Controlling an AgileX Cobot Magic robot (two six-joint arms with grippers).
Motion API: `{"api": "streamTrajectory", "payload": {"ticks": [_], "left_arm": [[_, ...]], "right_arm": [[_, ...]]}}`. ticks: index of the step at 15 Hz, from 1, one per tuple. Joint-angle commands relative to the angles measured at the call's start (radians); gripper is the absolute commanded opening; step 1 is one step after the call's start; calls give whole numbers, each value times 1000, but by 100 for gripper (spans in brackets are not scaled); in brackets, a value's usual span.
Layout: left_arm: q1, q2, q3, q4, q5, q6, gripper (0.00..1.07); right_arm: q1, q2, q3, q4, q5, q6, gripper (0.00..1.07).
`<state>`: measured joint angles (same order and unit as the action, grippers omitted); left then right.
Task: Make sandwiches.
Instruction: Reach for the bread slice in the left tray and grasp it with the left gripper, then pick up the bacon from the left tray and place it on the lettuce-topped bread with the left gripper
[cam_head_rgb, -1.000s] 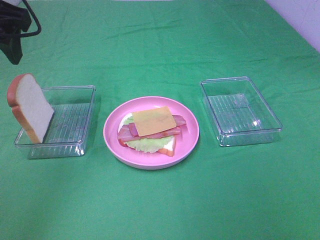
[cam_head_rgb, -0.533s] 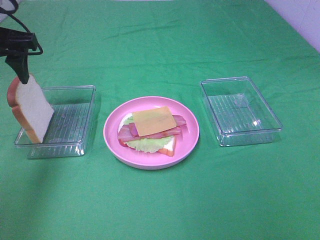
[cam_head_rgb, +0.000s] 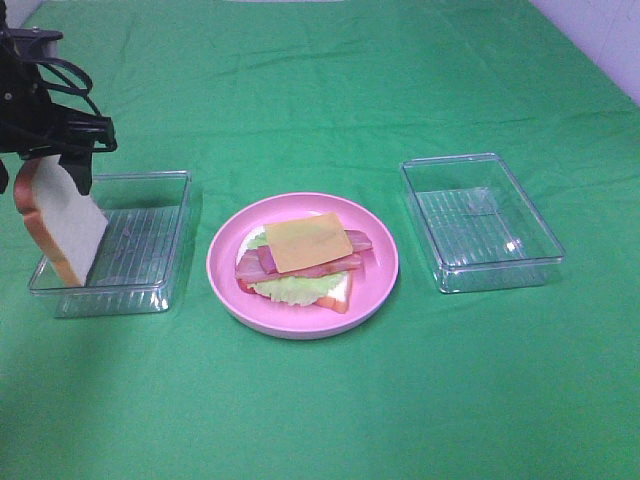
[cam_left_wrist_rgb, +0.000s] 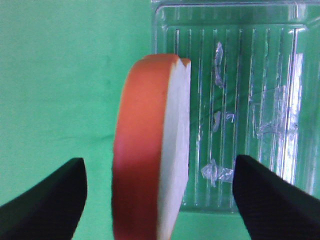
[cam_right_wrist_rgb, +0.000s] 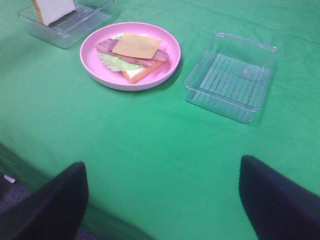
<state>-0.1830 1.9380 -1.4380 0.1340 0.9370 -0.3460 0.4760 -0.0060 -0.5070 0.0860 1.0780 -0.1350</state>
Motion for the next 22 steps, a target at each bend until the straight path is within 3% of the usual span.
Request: {"api": "streamTrajectory", "payload": {"ticks": [1, 2, 3, 4, 6, 9, 11, 12, 14, 16, 18, 20, 22], "left_arm": [[1, 23, -7, -10, -8, -3, 58], [1, 25, -7, -10, -9, -3, 51], [1, 25, -7, -10, -12, -3, 39], [1, 25, -7, -10, -14, -3, 20], [1, 20, -7, -11, -11, -3, 0], [1, -51, -17, -58, -19, -3, 0], [1, -115, -24, -134, -38, 42, 0], [1, -156, -25, -223, -59, 94, 0], [1, -198, -25, -454, -106, 264, 0], [1, -177, -24, -743, -110, 483, 0], [-9, -105, -24, -999, -98, 665, 0], [-33, -37, -24, -1103, -79, 741, 0], [-66, 28, -24, -1109, -79, 736, 0]], "right_arm": [[1, -8, 4, -6, -15, -10, 78], [1, -8, 4, -6, -15, -10, 78], [1, -8, 4, -6, -15, -10, 78], [1, -8, 4, -6, -15, -10, 78], [1, -8, 4, -6, -15, -10, 78], [1, -8, 4, -6, -15, -10, 78], [1, -8, 4, -6, -15, -10, 78], [1, -8, 4, -6, -15, -10, 78], [1, -8, 4, -6, -15, -10, 78], [1, -8, 4, -6, -15, -10, 78], [1, -8, 4, -7, -15, -10, 78], [1, -8, 4, -7, -15, -10, 78], [1, -8, 4, -7, -15, -10, 78]]}}
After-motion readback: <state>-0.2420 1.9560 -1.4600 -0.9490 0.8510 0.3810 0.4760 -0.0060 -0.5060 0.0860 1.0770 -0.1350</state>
